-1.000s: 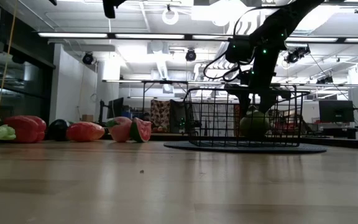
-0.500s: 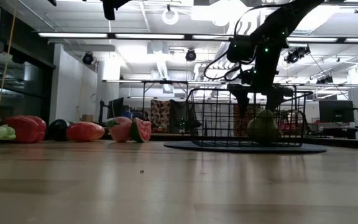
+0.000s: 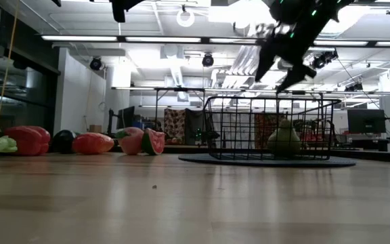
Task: Build produce basket
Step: Put the watermelon into the black wire basket
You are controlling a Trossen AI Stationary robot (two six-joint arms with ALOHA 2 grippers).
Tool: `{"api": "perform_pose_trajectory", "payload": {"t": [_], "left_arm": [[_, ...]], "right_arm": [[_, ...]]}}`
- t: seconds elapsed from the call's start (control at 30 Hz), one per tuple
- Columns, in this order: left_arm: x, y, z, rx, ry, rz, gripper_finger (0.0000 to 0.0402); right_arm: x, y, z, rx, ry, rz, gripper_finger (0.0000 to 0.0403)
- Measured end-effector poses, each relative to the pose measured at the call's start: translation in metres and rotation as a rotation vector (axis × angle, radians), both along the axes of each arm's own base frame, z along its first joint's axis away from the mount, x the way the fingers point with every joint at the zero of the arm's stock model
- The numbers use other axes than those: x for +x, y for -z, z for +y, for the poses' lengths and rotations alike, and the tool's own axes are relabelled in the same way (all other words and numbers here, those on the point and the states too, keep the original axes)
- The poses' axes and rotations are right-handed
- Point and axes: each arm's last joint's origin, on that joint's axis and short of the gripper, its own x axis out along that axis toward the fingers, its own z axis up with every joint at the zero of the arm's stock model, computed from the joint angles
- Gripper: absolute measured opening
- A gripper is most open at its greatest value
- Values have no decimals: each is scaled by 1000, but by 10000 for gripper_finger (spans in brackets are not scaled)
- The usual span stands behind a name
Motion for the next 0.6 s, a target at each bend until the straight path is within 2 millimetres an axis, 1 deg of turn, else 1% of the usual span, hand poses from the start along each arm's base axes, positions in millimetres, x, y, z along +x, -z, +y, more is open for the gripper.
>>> {"api": "perform_pose_trajectory", "payload": {"t": [0.07, 0.13, 0.2, 0.37, 0.5, 0.6], "left_arm": [[0, 1, 0, -7, 0, 13, 200], [0, 3, 0, -17, 0, 29, 200], [1, 5, 0, -23, 0, 41, 200], [1, 5, 0, -25, 0, 48, 200], [1, 6, 1, -14, -6, 56, 200], [1, 6, 1, -21, -23, 62, 200]], "right_arm": [[-8, -13, 10, -39, -92, -29, 378], [-17, -24, 20, -74, -132, -53, 378], [-26, -32, 28, -96, -152, -66, 378], [-45, -47, 47, -150, -304, -105, 378], [-56, -58, 58, -228, -433, -152, 378], [-59, -66, 62, -260, -507, -234, 378]]}}
